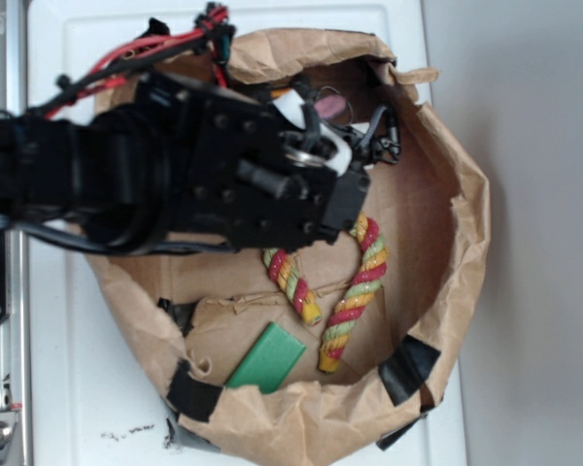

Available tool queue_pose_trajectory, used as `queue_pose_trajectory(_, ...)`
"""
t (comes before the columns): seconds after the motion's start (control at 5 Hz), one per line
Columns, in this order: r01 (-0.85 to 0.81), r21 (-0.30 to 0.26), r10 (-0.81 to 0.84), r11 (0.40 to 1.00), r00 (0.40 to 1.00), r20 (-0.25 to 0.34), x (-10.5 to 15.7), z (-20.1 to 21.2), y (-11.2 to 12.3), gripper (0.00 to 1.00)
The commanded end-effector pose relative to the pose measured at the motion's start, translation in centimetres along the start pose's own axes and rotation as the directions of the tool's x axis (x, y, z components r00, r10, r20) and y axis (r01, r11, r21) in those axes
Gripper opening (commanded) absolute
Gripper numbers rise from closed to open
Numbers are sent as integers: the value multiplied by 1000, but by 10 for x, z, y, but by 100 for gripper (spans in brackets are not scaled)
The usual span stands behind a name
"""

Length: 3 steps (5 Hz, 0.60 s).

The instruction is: Grab the gray animal.

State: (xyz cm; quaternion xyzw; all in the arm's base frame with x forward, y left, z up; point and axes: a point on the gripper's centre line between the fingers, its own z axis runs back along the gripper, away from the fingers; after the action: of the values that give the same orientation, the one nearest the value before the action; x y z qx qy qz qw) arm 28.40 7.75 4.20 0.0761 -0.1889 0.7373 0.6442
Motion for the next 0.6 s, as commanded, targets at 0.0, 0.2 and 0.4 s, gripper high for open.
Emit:
queue_pose_trajectory(0.0,47,-37,-47,998,999,-9,31,16,-4,100)
queue_pose_trajectory(0.2,80,-48,-80,996,997,10,51,19,1,100)
queue_pose_trajectory(0.4,64,-50,-61,997,997,44,55,8,-5,100)
